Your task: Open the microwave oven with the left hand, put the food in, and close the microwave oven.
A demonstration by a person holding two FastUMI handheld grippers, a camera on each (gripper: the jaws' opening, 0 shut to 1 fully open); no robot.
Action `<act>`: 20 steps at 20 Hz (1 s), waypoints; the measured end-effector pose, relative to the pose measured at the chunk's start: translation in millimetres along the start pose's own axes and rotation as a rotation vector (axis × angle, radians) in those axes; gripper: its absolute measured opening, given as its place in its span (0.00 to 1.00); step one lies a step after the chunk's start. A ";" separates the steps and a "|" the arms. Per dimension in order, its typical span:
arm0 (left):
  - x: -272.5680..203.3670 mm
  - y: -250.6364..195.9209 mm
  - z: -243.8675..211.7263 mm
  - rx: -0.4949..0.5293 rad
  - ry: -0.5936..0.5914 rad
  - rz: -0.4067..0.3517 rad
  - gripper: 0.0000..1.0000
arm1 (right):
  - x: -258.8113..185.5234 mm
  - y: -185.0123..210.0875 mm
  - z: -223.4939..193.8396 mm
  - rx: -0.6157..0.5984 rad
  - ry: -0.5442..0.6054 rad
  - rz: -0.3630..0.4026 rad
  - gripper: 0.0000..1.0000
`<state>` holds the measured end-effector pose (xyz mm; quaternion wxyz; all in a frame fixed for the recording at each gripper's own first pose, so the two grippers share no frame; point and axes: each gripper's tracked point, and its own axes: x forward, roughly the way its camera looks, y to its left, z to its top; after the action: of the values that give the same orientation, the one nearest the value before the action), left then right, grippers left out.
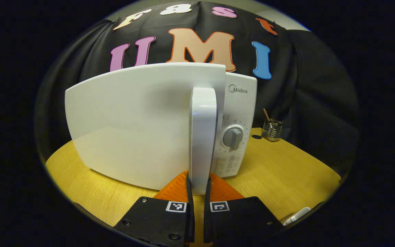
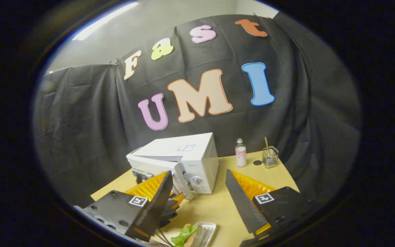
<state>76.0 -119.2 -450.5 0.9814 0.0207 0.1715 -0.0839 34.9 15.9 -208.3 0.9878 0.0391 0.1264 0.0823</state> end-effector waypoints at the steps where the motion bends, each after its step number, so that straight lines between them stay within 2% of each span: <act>1: -17.3 4.0 -1.6 0.004 -0.020 -0.010 0.12 | -3.8 -0.7 -1.6 0.006 -0.006 -0.001 0.89; 8: -103.4 39.6 -22.6 0.012 -0.030 -0.026 0.16 | -23.9 -1.0 -29.9 0.050 0.006 0.008 0.89; 16: -162.6 86.9 -34.4 -0.015 -0.031 0.027 0.22 | -27.7 -0.6 -60.5 0.056 0.060 -0.010 0.89; 20: -193.9 122.4 -30.9 -0.059 -0.046 0.092 0.27 | -25.0 7.7 -80.8 0.063 0.111 0.000 0.89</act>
<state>-93.0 34.0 -412.1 0.9881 -0.0021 0.1501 -0.0342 -10.8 23.8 -279.5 0.9775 0.0657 0.1837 0.0803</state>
